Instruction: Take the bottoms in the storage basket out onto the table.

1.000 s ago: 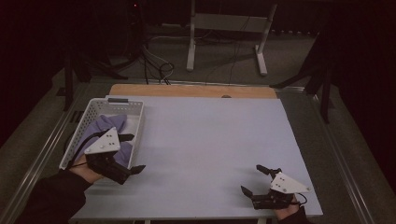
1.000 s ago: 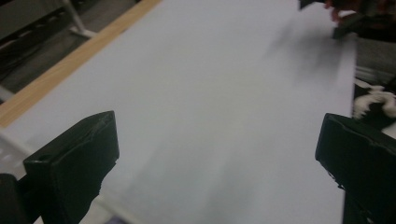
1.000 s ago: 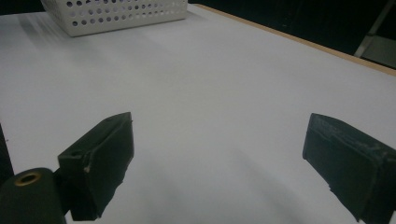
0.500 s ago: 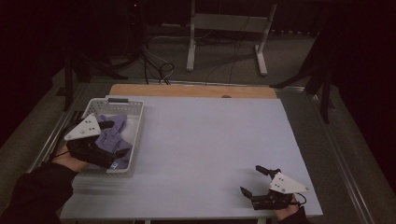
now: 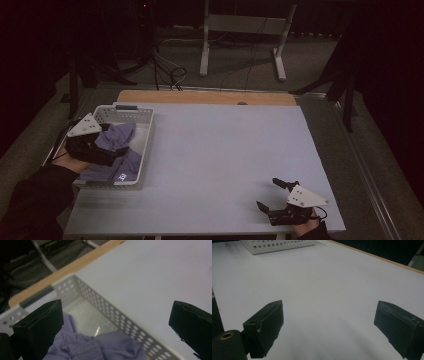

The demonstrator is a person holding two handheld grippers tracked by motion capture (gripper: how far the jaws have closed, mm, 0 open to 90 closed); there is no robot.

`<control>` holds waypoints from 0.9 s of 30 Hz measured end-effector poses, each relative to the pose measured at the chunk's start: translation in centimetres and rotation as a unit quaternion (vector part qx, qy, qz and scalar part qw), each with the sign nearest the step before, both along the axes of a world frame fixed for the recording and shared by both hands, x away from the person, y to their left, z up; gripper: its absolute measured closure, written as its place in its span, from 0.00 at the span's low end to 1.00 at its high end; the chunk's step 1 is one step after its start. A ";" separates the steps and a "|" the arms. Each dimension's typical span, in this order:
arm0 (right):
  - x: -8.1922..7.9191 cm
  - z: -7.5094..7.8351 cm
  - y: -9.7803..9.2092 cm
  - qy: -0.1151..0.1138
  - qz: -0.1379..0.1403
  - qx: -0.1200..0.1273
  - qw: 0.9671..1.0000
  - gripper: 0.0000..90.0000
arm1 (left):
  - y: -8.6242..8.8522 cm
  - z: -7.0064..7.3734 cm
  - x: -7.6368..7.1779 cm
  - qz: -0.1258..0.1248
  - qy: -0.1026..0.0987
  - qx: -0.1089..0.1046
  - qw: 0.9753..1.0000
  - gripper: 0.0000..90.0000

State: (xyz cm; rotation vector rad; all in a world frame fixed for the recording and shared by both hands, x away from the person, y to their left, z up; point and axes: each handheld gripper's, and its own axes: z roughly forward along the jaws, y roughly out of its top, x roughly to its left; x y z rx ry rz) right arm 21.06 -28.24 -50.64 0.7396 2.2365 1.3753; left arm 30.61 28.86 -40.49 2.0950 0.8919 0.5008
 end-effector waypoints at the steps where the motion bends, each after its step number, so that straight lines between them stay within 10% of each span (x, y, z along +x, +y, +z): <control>1: 0.0 0.0 0.0 0.000 0.002 0.001 1.000 0.10 | 0.1 -0.4 0.2 0.002 0.005 0.004 1.000 0.00; 13: 0.0 -0.1 0.1 0.002 0.003 -0.002 1.000 0.10 | 0.3 -2.8 1.5 0.008 0.064 0.026 0.998 0.00; 27: 0.0 -0.2 0.0 0.009 0.006 -0.003 1.000 0.10 | 0.1 -5.7 3.5 0.029 0.111 0.105 0.988 0.00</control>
